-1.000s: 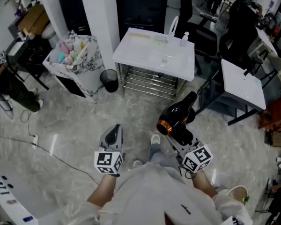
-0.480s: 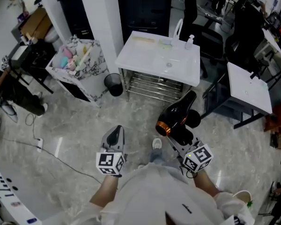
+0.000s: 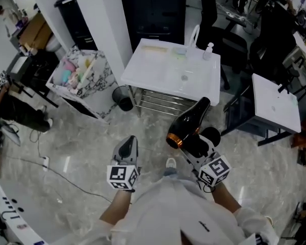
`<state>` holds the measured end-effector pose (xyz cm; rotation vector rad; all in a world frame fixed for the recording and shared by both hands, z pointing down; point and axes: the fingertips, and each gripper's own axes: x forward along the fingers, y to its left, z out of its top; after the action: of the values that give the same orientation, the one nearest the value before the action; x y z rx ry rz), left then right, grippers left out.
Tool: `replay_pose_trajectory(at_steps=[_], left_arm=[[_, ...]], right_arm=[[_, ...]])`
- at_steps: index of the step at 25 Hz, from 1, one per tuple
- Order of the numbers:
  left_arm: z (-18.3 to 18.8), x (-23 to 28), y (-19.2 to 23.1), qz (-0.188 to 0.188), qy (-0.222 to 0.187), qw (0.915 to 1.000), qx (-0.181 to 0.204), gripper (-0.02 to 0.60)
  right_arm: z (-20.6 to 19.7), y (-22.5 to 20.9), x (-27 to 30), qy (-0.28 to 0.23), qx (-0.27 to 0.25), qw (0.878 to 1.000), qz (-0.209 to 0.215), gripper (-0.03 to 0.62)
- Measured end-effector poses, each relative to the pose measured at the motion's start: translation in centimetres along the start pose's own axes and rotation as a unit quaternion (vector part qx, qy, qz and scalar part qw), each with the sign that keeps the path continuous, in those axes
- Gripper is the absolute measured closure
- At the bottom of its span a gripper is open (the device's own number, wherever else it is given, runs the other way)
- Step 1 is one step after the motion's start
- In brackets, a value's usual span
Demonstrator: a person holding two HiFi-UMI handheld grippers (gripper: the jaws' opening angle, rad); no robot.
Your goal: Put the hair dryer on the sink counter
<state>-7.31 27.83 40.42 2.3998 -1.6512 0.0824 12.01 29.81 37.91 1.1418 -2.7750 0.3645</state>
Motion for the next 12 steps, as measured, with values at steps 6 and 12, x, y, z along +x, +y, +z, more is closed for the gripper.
replay_pose_trajectory(at_steps=[6,12], left_arm=[[1.6,6.5,-1.2,0.006,-0.001,1.0000,-0.001,0.548],[3.0,11.6,-2.0,0.021,-0.004,0.9998,0.001,0.548]], right_arm=[[0.6,-4.9,2.9,0.014,0.004,0.999,0.029,0.318],[1.9,-9.9,4.5,0.016,0.010,0.999,0.047,0.318]])
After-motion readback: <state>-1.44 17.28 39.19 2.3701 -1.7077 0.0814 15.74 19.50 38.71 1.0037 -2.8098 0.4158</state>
